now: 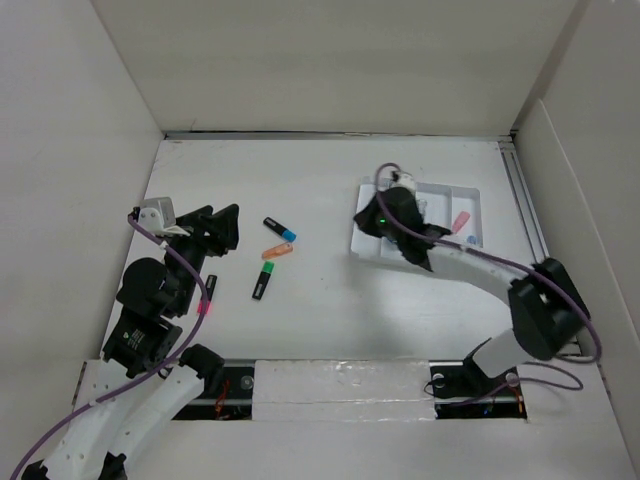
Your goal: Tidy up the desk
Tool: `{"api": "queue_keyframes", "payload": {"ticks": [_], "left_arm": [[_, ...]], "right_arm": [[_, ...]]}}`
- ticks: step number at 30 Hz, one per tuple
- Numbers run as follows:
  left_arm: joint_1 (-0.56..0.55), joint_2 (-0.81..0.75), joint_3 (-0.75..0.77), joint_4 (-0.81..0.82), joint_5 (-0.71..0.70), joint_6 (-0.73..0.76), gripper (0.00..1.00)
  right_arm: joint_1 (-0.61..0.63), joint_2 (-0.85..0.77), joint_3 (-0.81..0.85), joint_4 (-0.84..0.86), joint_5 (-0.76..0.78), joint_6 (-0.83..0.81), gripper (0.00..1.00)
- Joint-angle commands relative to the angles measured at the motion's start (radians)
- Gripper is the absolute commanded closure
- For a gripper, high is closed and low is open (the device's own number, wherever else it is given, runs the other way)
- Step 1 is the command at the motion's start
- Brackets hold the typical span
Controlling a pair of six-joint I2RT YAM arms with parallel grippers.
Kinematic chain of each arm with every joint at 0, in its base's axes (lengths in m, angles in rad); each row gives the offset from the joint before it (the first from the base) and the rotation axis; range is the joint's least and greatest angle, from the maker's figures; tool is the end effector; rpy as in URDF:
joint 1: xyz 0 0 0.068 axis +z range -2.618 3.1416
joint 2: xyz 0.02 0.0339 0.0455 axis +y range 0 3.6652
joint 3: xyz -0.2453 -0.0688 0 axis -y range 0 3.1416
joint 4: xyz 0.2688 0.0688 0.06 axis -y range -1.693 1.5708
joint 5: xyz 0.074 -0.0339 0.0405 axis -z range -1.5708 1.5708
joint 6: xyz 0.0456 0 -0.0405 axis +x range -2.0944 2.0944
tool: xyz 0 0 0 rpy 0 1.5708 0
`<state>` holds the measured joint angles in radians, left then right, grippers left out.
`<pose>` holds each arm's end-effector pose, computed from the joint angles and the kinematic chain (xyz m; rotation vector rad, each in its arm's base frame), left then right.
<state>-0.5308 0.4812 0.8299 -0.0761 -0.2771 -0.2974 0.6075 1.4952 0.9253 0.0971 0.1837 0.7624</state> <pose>0.1341 -0.0643 0.4070 -0.0863 1.3245 -0.5256 0.3052 0.2021 0.2095 0.2803 2.0831 0.6624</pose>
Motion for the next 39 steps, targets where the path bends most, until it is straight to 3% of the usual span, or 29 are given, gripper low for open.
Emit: {"api": "queue_keyframes", "payload": {"ticks": [1,5,9,13,21,30,34,39], "left_arm": [[-0.005,0.002,-0.008,0.042,-0.019,0.010,0.45],[-0.005,-0.003,-0.009,0.047,-0.017,0.010,0.45],[-0.005,-0.001,-0.006,0.039,-0.019,0.011,0.45],[-0.005,-0.010,-0.009,0.048,-0.017,0.012,0.45],[-0.005,-0.010,-0.009,0.042,-0.014,0.009,0.45],[-0.005,-0.020,-0.012,0.048,-0.014,0.012,0.45],[-0.005,-0.019,-0.009,0.045,-0.014,0.014,0.45],[-0.005,-0.023,-0.009,0.044,-0.019,0.014,0.45]], "right_arm": [[0.208,0.233,0.212,-0.091,0.098,-0.108,0.56],[0.319,0.391,0.372,-0.137,0.097,-0.181,0.44],[0.328,0.480,0.474,-0.209,0.057,-0.157,0.42],[0.328,0.548,0.523,-0.212,-0.038,-0.124,0.32],[0.339,0.709,0.670,-0.243,-0.041,-0.101,0.29],[0.348,0.836,0.846,-0.330,0.088,-0.113,0.21],[0.389,0.881,0.903,-0.367,0.213,-0.138,0.23],[0.420,0.958,1.064,-0.548,0.327,-0.143,0.45]]}}
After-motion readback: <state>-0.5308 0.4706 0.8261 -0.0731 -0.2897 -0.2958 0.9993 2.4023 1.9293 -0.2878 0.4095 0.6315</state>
